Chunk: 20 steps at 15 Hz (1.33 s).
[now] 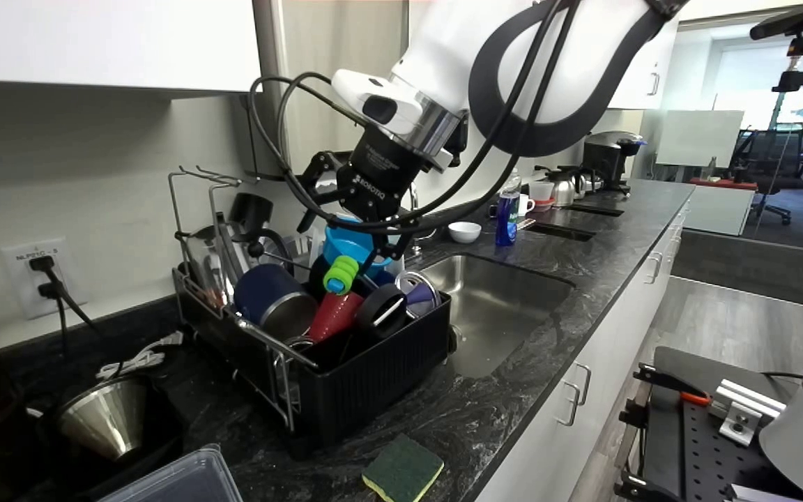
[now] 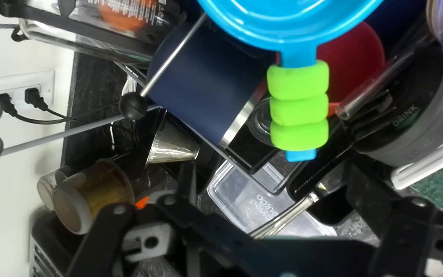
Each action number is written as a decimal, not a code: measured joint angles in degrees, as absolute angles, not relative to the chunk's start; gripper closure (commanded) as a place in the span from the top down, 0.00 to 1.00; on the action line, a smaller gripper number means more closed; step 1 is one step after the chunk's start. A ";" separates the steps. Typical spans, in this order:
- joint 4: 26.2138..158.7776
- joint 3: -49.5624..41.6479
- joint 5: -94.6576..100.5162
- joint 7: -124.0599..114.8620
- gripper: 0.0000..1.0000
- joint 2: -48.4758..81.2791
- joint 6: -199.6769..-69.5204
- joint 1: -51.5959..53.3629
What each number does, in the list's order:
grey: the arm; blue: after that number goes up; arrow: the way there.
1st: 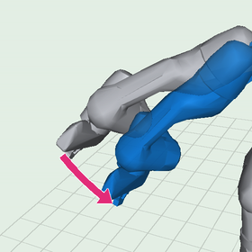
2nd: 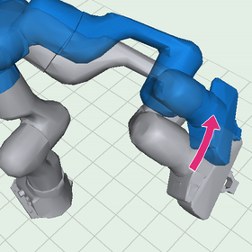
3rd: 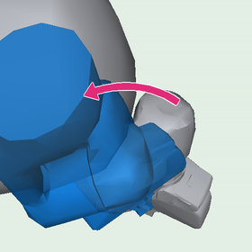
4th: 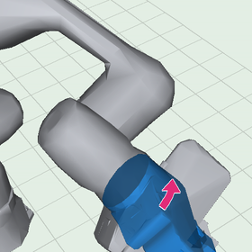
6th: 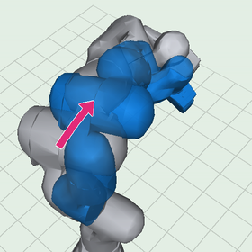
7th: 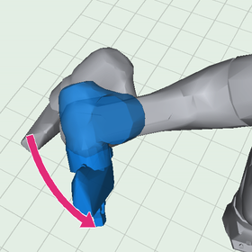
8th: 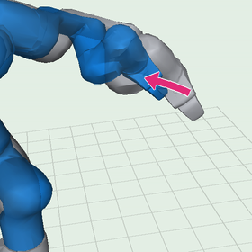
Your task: Pick up the light blue object and put it in the sink
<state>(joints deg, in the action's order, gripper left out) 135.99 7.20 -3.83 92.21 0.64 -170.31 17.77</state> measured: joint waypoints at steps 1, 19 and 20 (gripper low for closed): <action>136.01 7.04 -3.83 92.44 1.00 0.77 -170.31 17.76; 136.13 5.34 -1.74 92.75 1.00 3.67 -171.48 17.69; 136.13 5.33 -1.66 92.75 1.00 3.69 -171.50 17.69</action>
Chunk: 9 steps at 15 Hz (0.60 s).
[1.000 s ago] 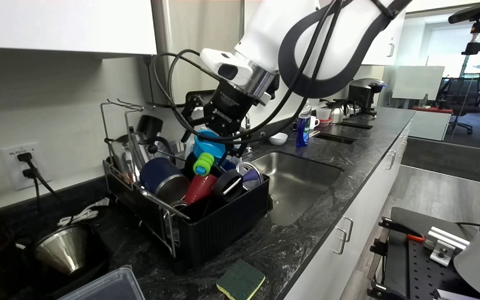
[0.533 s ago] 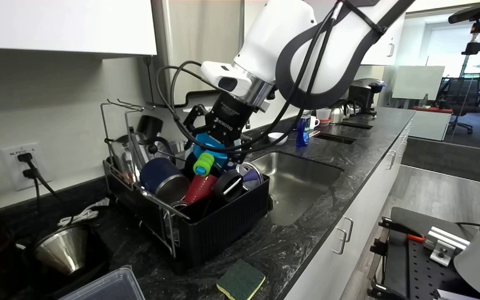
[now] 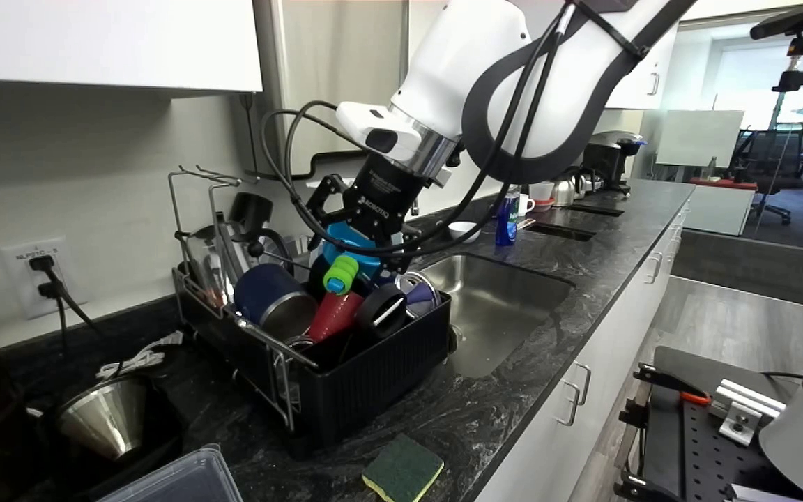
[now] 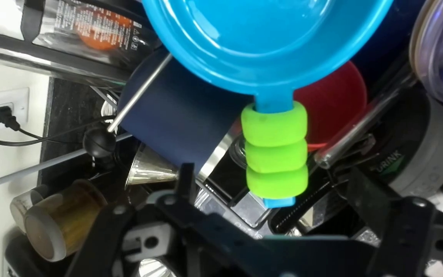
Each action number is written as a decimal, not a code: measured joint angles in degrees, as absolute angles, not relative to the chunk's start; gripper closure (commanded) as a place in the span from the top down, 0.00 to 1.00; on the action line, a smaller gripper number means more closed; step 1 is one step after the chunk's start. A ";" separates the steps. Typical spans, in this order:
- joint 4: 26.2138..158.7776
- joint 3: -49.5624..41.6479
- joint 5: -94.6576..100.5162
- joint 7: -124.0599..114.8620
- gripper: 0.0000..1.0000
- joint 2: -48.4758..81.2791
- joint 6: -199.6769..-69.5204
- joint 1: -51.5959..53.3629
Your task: Pick up the light blue object and put it in the sink
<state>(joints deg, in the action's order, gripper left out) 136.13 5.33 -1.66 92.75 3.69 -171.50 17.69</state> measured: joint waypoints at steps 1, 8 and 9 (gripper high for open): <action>136.13 5.33 -1.60 92.75 1.00 3.74 -171.53 17.70; 136.13 5.34 -1.52 92.75 1.00 4.74 -172.79 17.93; 136.13 5.34 -1.49 92.75 1.00 5.00 -173.12 17.93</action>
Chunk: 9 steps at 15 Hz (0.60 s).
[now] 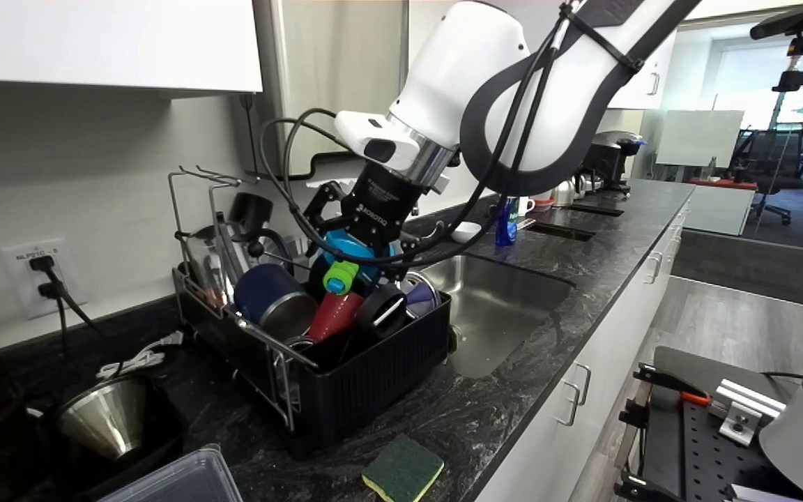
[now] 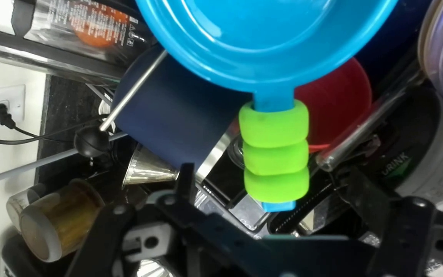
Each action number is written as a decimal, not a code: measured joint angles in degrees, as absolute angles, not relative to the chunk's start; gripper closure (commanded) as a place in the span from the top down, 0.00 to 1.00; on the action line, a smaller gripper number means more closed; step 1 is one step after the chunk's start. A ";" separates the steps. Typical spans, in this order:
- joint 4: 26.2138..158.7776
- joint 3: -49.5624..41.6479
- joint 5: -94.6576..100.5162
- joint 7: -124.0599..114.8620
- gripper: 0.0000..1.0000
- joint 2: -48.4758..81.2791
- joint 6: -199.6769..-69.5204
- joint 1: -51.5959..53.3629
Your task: Pick up the light blue object and put it in the sink
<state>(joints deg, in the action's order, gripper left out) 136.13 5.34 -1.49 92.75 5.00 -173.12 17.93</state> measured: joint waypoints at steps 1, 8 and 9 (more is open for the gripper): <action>136.13 5.34 -1.47 92.75 0.84 5.20 -173.36 17.93; 136.13 5.34 -0.48 92.75 0.31 5.38 -174.07 17.93; 136.13 5.33 -0.20 92.75 0.23 5.38 -174.21 17.93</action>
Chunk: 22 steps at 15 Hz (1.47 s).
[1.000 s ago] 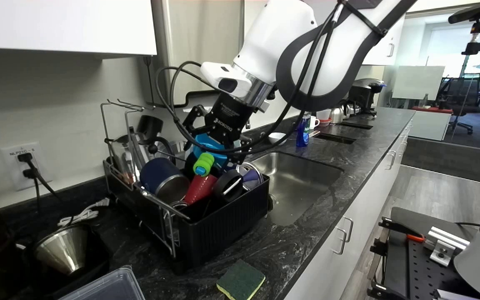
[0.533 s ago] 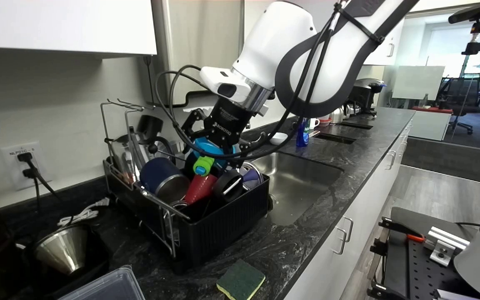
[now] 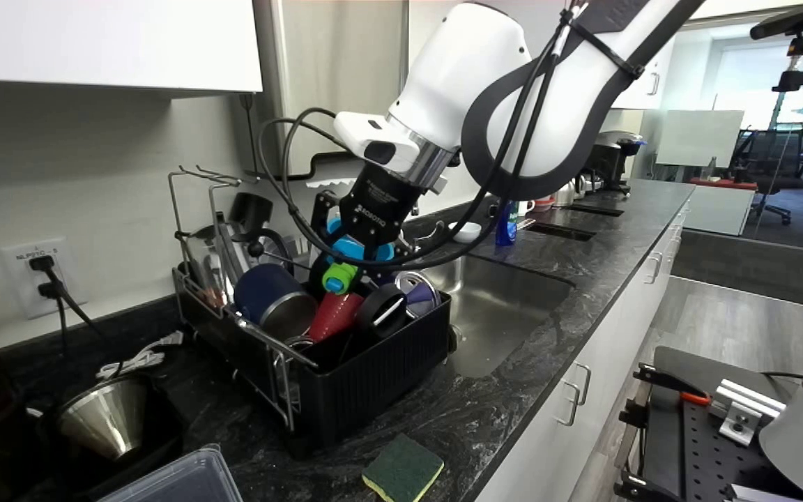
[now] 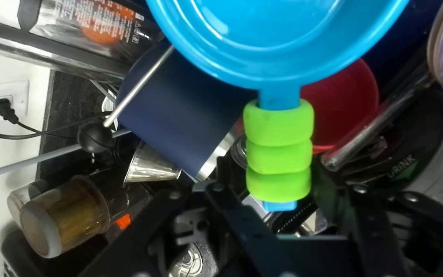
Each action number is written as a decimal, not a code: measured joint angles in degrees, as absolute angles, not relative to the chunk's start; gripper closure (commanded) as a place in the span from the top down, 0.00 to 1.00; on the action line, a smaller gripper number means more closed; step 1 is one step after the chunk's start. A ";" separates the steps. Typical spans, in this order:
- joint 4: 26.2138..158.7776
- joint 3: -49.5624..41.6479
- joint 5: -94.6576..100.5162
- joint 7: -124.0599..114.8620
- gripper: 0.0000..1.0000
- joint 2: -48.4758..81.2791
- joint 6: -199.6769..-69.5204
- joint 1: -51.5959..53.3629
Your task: Pick up the light blue object and put it in the sink
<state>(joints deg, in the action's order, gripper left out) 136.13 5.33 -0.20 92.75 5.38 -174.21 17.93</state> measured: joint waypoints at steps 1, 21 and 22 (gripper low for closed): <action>136.13 5.31 0.13 92.75 0.17 5.38 -174.40 17.93; 135.56 2.00 39.15 56.68 0.07 -6.40 -166.12 18.99; 135.67 2.94 39.81 54.45 0.07 -7.03 -164.13 19.21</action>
